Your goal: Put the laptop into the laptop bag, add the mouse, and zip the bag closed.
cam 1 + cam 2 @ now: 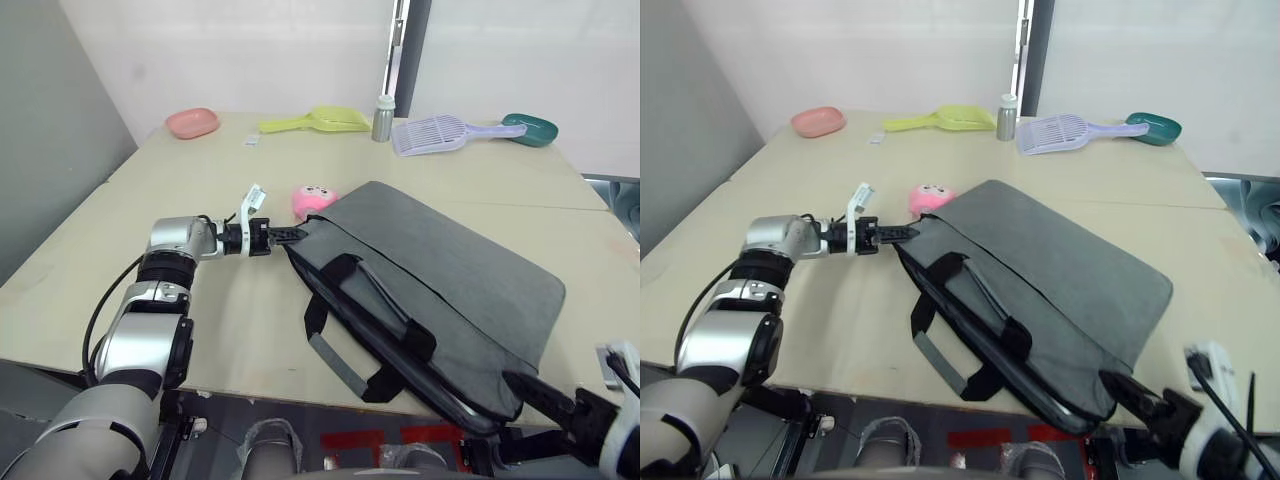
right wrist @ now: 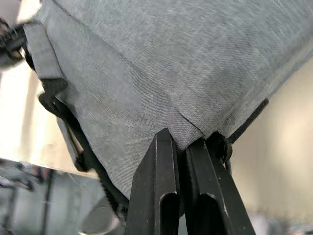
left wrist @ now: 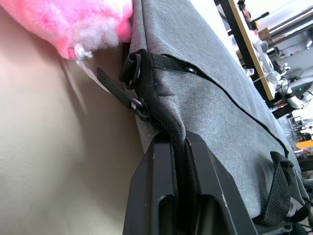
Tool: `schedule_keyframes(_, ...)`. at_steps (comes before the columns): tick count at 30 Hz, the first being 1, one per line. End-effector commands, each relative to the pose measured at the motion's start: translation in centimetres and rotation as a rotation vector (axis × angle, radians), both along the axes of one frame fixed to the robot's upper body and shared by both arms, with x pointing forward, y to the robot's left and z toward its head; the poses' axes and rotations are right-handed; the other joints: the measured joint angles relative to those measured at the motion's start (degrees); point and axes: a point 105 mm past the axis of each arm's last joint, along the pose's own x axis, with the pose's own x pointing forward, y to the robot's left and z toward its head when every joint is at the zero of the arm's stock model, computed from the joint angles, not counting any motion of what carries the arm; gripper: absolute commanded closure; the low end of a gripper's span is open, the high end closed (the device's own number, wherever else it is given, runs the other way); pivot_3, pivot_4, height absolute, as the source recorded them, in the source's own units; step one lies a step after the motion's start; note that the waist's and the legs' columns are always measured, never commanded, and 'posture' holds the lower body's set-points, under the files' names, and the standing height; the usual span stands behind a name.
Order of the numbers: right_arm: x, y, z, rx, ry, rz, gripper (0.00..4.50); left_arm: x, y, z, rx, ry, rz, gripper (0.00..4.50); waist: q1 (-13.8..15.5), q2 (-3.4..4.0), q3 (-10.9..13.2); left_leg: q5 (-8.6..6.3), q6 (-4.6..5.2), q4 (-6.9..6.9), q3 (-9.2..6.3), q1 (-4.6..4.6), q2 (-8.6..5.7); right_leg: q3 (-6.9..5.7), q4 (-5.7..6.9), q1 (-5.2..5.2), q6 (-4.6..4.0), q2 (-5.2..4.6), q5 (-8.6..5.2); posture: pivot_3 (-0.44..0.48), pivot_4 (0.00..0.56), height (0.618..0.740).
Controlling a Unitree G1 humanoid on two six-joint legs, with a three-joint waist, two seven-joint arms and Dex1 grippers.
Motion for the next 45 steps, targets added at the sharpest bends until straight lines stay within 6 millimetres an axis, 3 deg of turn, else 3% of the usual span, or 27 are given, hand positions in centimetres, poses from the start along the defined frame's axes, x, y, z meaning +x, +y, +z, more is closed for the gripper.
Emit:
schedule_keyframes(1,2.3,0.2,0.5,-0.08,-0.04,0.078,4.45,-0.8,2.0,4.3,-0.007,-0.18,-0.015,4.5,-0.6,0.0,0.0,0.01,-0.01,0.01,0.0,0.01,0.02,0.0,0.01,0.0,-0.01,0.02,0.0,0.0,0.15,0.74)
schedule_keyframes(7,7.6,1.2,1.5,-0.236,-0.114,0.274,4.45,-4.9,4.9,5.0,0.137,-0.254,-0.074,4.5,-1.9,0.02,0.0,0.08,-0.07,0.06,0.02,-0.04,0.04,0.02,0.06,-0.06,-0.02,0.05,0.01,0.0,0.15,0.74)
schedule_keyframes(10,10.5,2.3,2.2,-0.317,-0.16,0.399,4.45,-8.0,6.8,3.3,0.301,-0.254,-0.1,4.5,-2.2,0.0,0.0,0.08,-0.05,0.13,-0.01,-0.09,0.06,-0.04,0.13,-0.07,-0.09,0.05,-0.02,0.0,0.15,0.74)
schedule_keyframes(13,12.2,3.3,2.9,-0.358,-0.195,0.51,4.45,-9.3,8.2,1.8,0.387,-0.235,-0.059,4.5,-2.5,0.0,0.0,0.09,-0.02,0.12,0.04,-0.1,0.07,-0.03,0.21,-0.13,-0.14,0.05,-0.05,0.0,0.15,0.74)
schedule_keyframes(17,12.4,4.5,4.2,-0.381,-0.242,0.671,4.45,-11.0,7.7,1.2,0.366,-0.224,-0.054,4.5,-1.6,0.0,0.0,0.14,0.15,0.31,-0.04,-0.18,0.1,-0.09,0.39,-0.14,-0.21,0.04,-0.08,0.0,0.15,0.74)
schedule_keyframes(23,10.9,5.0,5.2,-0.384,-0.257,0.801,4.45,-10.8,7.3,0.3,0.341,-0.236,-0.019,4.5,-1.0,-0.01,0.0,0.19,0.67,0.75,-0.08,-0.38,0.1,-0.05,0.56,-0.2,-0.28,0.02,-0.04,0.0,0.15,0.74)
schedule_keyframes(31,11.6,3.7,5.1,-0.44,-0.263,0.744,4.45,-11.3,6.0,-0.3,0.289,-0.218,-0.084,4.5,-1.5,-0.01,0.0,0.16,0.68,1.05,-0.06,-0.32,0.12,0.06,0.83,-0.2,-0.39,0.02,0.04,0.0,0.15,0.74)
schedule_keyframes(41,13.3,3.5,4.9,-0.513,-0.263,0.711,4.45,-13.5,4.9,-1.2,0.271,-0.161,-0.202,4.5,-2.4,0.0,0.0,0.19,0.74,1.04,-0.03,-0.34,0.12,0.08,0.84,-0.25,-0.4,0.02,0.04,0.0,0.15,0.74)
schedule_keyframes(45,12.8,4.1,4.6,-0.514,-0.246,0.756,4.45,-14.3,4.6,-1.9,0.281,-0.132,-0.225,4.5,-2.5,0.0,0.0,0.19,0.74,1.04,-0.03,-0.33,0.14,0.08,0.85,-0.25,-0.4,0.04,0.04,0.0,0.15,0.74)
